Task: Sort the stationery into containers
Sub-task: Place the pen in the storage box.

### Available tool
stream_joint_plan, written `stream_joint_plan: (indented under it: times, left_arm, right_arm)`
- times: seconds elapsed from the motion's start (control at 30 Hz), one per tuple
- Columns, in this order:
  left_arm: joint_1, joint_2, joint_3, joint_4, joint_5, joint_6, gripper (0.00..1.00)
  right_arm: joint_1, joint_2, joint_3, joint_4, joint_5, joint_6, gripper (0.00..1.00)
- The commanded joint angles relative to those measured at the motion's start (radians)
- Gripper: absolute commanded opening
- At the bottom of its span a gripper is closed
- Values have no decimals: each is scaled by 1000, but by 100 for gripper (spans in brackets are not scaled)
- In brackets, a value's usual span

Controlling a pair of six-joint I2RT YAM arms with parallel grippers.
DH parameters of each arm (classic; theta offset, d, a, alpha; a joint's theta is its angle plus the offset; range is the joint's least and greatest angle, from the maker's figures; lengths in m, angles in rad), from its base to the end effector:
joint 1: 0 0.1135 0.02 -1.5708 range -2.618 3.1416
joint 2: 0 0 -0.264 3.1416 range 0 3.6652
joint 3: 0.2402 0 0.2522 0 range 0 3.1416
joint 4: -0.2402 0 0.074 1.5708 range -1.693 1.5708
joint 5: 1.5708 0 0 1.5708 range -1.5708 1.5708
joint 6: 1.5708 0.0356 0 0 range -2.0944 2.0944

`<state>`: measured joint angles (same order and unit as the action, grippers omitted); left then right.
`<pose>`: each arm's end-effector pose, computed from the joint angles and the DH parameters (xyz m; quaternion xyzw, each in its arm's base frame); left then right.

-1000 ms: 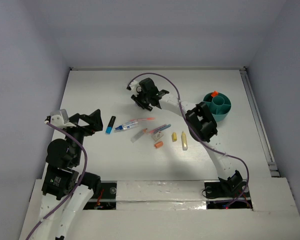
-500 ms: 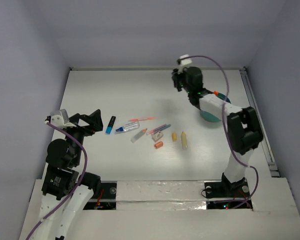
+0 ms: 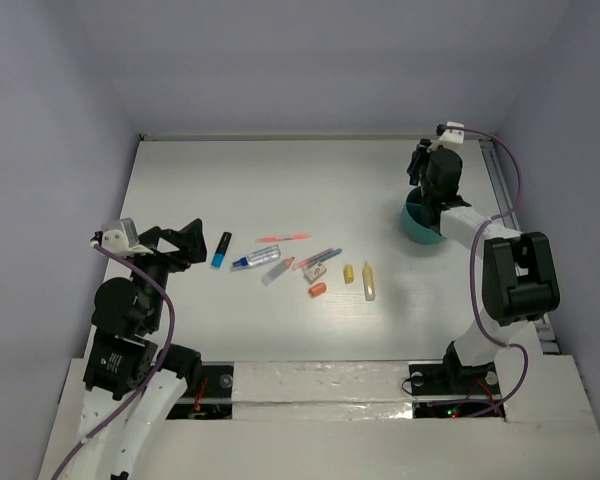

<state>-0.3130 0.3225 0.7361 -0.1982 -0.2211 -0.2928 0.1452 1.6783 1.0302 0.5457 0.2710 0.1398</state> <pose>0.0747 -0.0160 0.3738 -0.0796 0.6240 -0.1649 0.7597 0.3849 0.0466 0.2649 0.0885 0.7358 -0.0050 0.6714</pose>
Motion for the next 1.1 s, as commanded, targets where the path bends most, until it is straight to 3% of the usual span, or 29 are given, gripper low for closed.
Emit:
stream_joint_plan:
  times: [0.0, 0.43, 1.07]
  left_arm:
    - [-5, 4, 17, 60, 6, 12, 99]
    - [-14, -2, 17, 57, 5, 14, 99]
    - [-14, -10, 17, 56, 3, 14, 99]
  right_arm:
    - [-9, 1, -18, 125, 92, 32, 19]
    - [-9, 3, -91, 171, 183, 37, 20]
    - [-9, 27, -96, 160, 189, 47, 30]
